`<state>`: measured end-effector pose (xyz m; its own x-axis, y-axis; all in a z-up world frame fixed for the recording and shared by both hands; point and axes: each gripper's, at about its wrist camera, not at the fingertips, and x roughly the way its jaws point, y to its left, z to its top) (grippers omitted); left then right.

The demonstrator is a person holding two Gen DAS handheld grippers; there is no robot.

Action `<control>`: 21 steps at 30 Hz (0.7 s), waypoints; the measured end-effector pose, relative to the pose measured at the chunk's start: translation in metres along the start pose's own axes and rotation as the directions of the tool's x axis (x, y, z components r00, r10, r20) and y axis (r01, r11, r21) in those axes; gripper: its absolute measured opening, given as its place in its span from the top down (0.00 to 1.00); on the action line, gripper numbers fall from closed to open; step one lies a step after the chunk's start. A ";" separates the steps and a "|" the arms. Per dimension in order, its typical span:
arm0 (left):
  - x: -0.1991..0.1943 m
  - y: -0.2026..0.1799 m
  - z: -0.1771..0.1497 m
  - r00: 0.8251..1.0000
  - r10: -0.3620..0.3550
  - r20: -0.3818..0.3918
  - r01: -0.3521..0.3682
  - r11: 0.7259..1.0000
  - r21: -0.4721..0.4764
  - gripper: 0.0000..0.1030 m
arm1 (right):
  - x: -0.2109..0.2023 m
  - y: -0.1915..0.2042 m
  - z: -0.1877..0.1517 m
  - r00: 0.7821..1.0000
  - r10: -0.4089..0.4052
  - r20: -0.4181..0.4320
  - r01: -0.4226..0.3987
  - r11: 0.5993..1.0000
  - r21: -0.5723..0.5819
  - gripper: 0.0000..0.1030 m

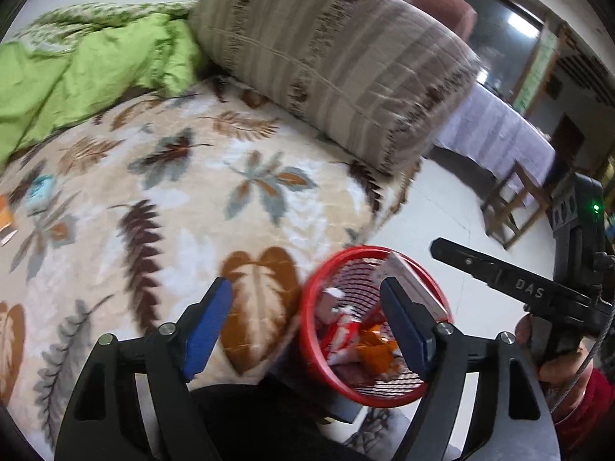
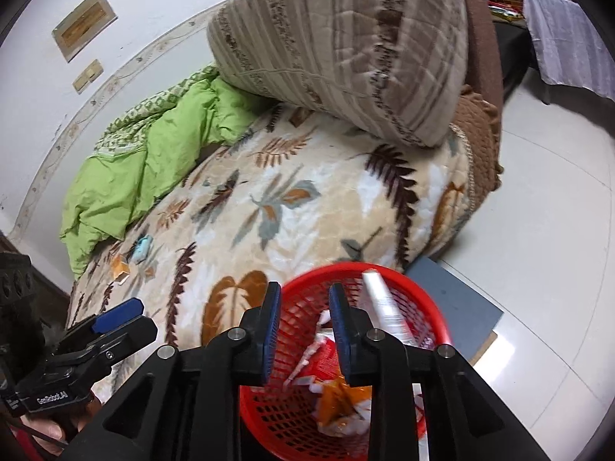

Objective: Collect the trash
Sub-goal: 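Move both open tools back toward the last items on the bed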

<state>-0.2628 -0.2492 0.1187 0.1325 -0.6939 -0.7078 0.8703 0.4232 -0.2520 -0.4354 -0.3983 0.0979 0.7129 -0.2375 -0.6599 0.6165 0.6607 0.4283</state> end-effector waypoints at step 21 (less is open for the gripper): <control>-0.104 0.216 -0.032 0.908 0.416 0.046 -0.363 0.839 -0.406 0.24 | 0.127 0.222 0.006 0.948 0.209 -0.238 -0.276 0.915 -0.296 0.61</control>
<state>-0.1034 -0.0672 0.1166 0.5038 -0.4812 -0.7174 0.4894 0.8433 -0.2219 -0.2061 -0.2864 0.1123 0.7254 0.0826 -0.6834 0.2683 0.8803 0.3912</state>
